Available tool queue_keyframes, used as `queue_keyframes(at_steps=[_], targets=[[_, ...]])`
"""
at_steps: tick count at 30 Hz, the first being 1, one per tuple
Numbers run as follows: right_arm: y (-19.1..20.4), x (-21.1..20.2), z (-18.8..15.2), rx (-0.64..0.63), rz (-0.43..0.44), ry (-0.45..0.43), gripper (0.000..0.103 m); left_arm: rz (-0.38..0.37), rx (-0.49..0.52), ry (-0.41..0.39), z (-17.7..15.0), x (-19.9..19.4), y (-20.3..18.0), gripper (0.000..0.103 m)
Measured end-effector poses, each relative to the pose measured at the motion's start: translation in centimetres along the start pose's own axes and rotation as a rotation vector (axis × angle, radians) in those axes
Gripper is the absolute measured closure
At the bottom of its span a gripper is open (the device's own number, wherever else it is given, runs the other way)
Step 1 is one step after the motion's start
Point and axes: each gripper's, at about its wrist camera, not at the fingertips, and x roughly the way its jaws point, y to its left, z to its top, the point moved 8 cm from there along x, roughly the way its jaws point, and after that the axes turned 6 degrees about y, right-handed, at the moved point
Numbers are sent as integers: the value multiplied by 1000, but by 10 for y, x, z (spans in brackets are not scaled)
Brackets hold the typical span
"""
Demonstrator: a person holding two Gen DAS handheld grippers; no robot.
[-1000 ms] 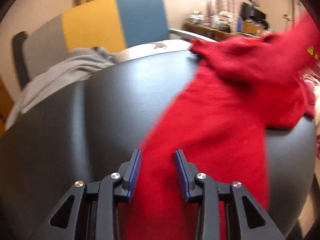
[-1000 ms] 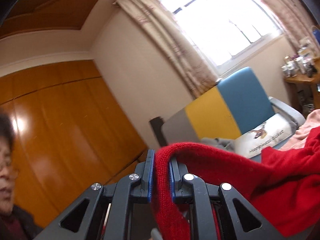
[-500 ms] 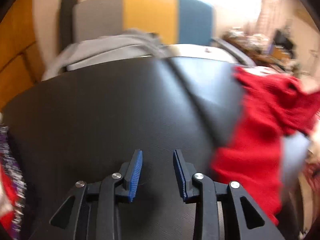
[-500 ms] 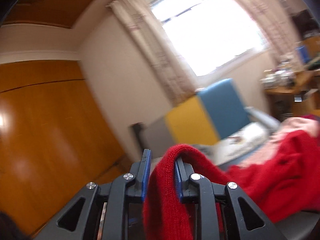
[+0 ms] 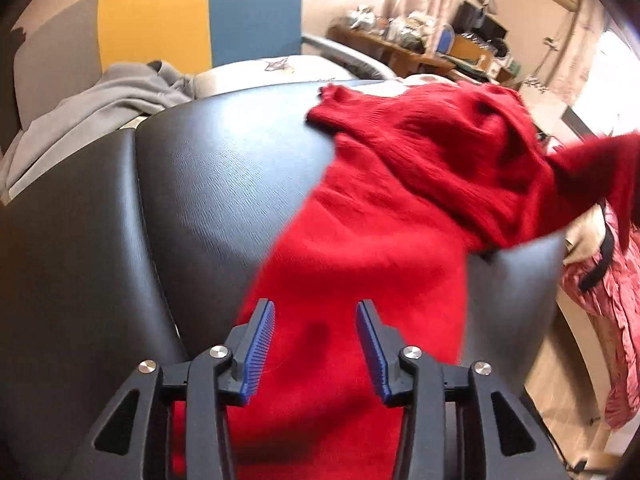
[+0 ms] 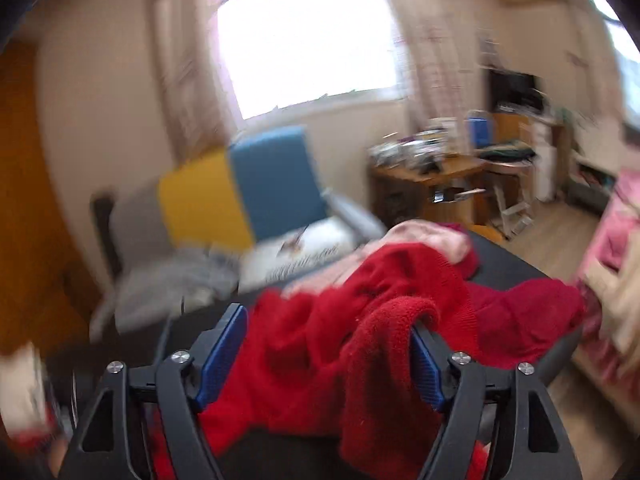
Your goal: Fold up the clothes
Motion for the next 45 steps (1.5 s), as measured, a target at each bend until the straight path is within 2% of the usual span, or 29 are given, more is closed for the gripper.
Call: queue_keyframes(at_steps=[1,4,7,10,13,14,15,16,17,18,21,22,23,24,25,26,29,34,36,39,43,45], targets=[[12,11,-11,-73,20,39,16,-21,-8,9,1,3,-2,58],[46,50,-47,-289,8,148,16,-80,-41,34,16,16,4,54],[66,89,-80,-402,38,245,16,-121,-35,56,20,31,2,53],[74,117,-95,-465,21,293,13,-147,-25,70,24,43,-3,53],[76,133,-83,-535,-68,242,12,-139,-6,70,26,48,-13,54],[77,137,-75,-543,-93,214,9,-137,7,71,27,49,-18,56],[77,141,-68,-547,-110,195,2,-134,22,72,28,51,-23,69],[78,147,-61,-558,-128,169,0,-131,36,74,29,52,-29,74],[79,153,-56,-580,-146,148,0,-137,31,74,29,54,-31,88],[80,163,-53,-618,-169,146,0,-143,26,74,29,55,-34,93],[79,205,-58,-783,-258,212,0,-146,5,58,28,55,-36,95],[75,220,-63,-836,-295,240,5,-144,-3,49,27,54,-35,96],[72,234,-67,-884,-328,268,15,-142,-10,40,27,54,-35,96],[66,244,-71,-904,-340,296,52,-140,-18,32,27,53,-34,97],[60,252,-75,-885,-321,337,80,-138,-26,23,26,53,-33,97],[55,258,-77,-862,-300,372,79,-140,-39,4,25,48,-32,97],[52,251,-72,-741,-229,387,85,-180,-116,-62,23,29,-20,98],[68,202,-33,-396,50,319,95,-271,-271,-209,23,-26,10,98],[80,173,-11,-298,183,269,95,-283,-292,-260,19,-48,17,98],[104,124,16,-231,332,179,95,-283,-326,-330,14,-80,31,98],[135,58,44,-193,476,49,95,-254,-395,-405,-1,-120,64,98],[147,24,59,-182,535,-22,95,-200,-421,-434,-14,-138,85,101]])
